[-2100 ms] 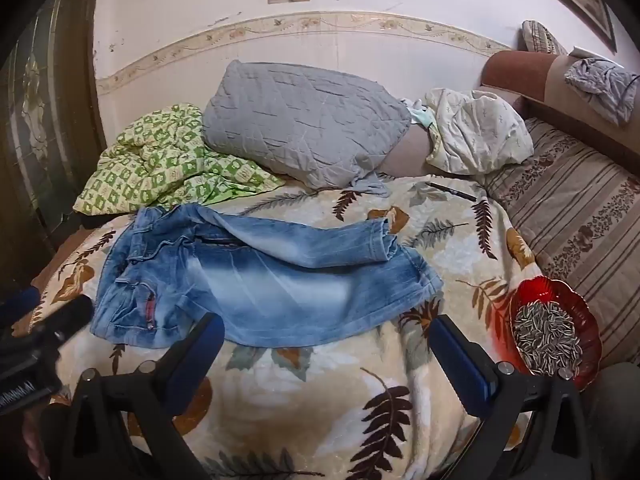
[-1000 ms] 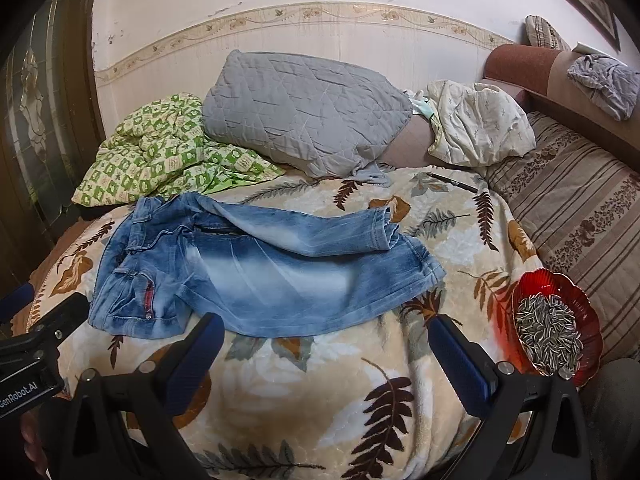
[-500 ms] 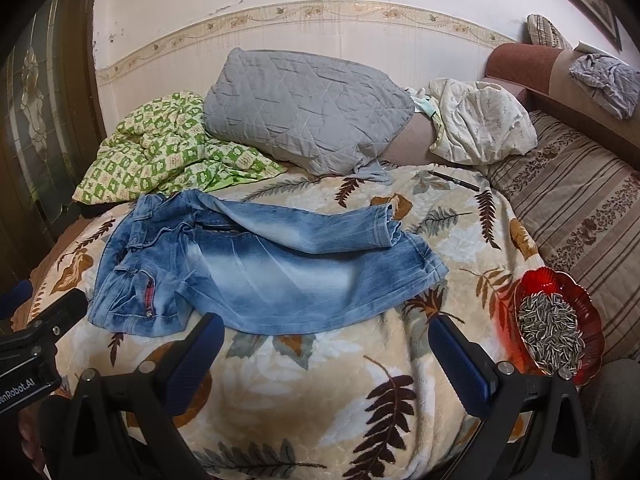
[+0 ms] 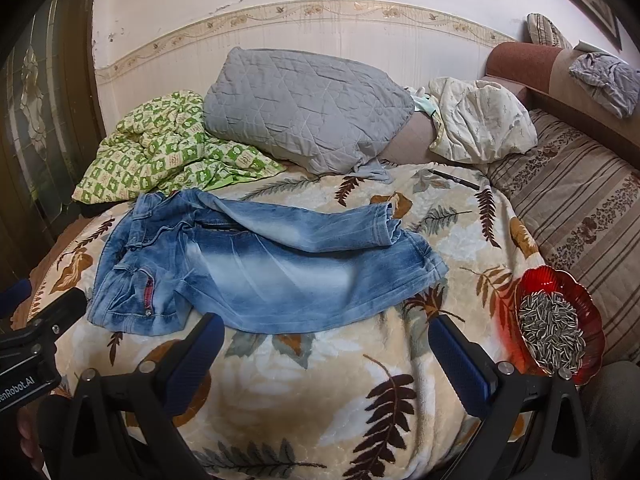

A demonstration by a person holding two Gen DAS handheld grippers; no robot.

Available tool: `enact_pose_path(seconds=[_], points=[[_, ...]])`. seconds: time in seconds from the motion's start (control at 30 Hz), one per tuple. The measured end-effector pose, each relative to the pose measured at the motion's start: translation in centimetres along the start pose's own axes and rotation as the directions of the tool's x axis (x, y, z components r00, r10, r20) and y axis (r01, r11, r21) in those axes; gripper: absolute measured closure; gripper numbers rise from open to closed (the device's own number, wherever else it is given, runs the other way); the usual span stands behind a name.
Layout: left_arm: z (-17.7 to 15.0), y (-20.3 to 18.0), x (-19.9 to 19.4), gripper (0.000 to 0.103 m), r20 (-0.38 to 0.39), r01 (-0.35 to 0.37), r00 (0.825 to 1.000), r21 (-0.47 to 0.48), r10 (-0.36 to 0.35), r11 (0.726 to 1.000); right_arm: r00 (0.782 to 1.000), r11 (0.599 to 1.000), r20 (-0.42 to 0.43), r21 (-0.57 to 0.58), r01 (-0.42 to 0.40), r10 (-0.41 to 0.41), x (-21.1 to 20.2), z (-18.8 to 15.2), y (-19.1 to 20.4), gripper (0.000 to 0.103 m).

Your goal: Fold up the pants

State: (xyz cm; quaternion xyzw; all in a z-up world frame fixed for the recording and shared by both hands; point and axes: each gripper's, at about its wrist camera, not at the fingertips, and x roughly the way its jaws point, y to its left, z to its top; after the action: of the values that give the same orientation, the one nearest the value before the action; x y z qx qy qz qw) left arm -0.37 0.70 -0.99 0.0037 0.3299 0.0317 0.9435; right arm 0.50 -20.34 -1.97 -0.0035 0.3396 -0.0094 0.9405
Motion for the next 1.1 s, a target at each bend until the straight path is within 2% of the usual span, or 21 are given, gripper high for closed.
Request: enact_pose_path(seconds=[0.33,0.4,0.53,0.67,0.73,0.8,0.87,0.93,0.97,1.03,1.1], points=[[0.0,-0.3,0.6,0.000,-0.011,0.003,1.000,0.016,-0.003,1.000,1.000,1.000,-0.007,0.011,0.001,-0.001,0.6,-0.2,-0.4,0.000],[0.2,-0.5,1.0,0.000,-0.017,0.045,0.999,0.038,-0.044,0.998,1.000,1.000,-0.012,0.018,-0.010,0.011,0.9,-0.3,-0.7,0.000],[1.4,-1.0,2.7,0.000,-0.039,0.140,0.990,0.079,-0.137,0.987,0.996,0.995,-0.037,0.053,-0.084,0.086,1.9,-0.2,-2.2,0.000],[3.9,-2.6,5.3,0.000,-0.067,0.232,0.972,0.183,-0.223,0.955,0.991,0.986,-0.039,0.113,-0.124,0.129,2.9,0.1,-4.9,0.000],[5.4,-4.2,7.2,0.000,-0.100,0.293,0.956,0.255,-0.277,0.921,0.992,0.985,-0.024,0.122,-0.121,0.125,3.5,0.7,-6.5,0.000],[6.9,-6.0,9.2,0.000,-0.149,0.371,0.928,0.311,-0.341,0.875,0.989,0.980,0.002,0.137,-0.147,0.148,4.3,1.7,-8.2,0.000],[8.1,-8.0,11.2,0.000,-0.202,0.446,0.895,0.367,-0.398,0.816,0.974,0.961,0.007,0.159,-0.224,0.226,5.5,2.7,-10.0,0.000],[8.9,-10.2,13.0,0.000,-0.246,0.524,0.851,0.450,-0.464,0.723,0.960,0.947,-0.037,0.175,-0.269,0.279,7.5,3.7,-11.7,0.000],[9.1,-11.3,13.7,0.000,-0.248,0.533,0.843,0.498,-0.477,0.684,0.957,0.946,-0.047,0.171,-0.276,0.287,8.2,4.0,-12.2,0.000],[9.4,-12.9,15.5,0.000,-0.259,0.531,0.840,0.574,-0.477,0.623,0.950,0.945,-0.075,0.151,-0.289,0.302,10.0,5.1,-13.3,0.000],[9.4,-14.2,17.7,0.000,-0.297,0.543,0.832,0.613,-0.469,0.574,0.926,0.927,-0.106,0.143,-0.346,0.362,11.7,6.5,-14.2,0.001]])
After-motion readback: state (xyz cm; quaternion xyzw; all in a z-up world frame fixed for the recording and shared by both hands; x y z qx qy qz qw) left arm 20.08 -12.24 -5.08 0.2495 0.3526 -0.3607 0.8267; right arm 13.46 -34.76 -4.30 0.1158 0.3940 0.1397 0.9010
